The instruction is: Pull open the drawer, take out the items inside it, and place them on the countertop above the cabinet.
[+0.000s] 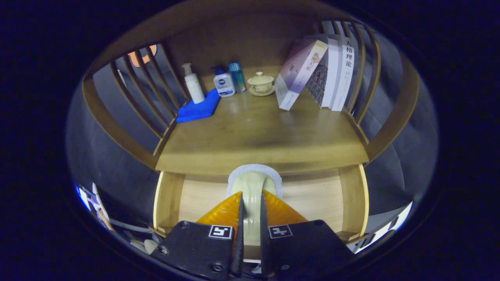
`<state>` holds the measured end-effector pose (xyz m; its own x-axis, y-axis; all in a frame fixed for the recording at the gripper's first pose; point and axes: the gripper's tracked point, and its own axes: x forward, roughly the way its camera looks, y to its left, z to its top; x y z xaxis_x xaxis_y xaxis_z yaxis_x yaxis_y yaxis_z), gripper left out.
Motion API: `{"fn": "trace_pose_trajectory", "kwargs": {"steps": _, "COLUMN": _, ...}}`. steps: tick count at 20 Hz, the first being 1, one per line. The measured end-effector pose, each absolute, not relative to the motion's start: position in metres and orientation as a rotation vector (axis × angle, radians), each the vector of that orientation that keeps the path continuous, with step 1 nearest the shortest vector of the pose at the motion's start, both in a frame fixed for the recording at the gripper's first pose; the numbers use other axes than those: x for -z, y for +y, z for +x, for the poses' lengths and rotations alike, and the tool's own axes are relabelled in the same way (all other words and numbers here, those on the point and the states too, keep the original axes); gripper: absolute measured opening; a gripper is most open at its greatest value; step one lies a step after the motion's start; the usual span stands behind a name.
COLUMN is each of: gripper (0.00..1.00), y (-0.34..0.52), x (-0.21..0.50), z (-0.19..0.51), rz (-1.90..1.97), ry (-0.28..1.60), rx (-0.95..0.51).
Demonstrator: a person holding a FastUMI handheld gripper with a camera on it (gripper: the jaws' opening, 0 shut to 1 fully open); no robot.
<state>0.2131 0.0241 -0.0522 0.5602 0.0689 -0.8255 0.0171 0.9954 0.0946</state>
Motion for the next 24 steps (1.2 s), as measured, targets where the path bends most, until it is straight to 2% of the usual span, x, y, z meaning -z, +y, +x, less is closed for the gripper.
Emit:
{"fn": "trace_pose_trajectory", "kwargs": {"steps": 14, "gripper": 0.21, "y": 0.026, "x": 0.056, "z": 0.326, "rz": 0.078, "ry": 0.98, "rx": 0.002}}
{"fn": "trace_pose_trajectory", "kwargs": {"steps": 24, "gripper": 0.2, "y": 0.024, "x": 0.076, "z": 0.357, "rz": 0.097, "ry": 0.963, "rx": 0.004}}
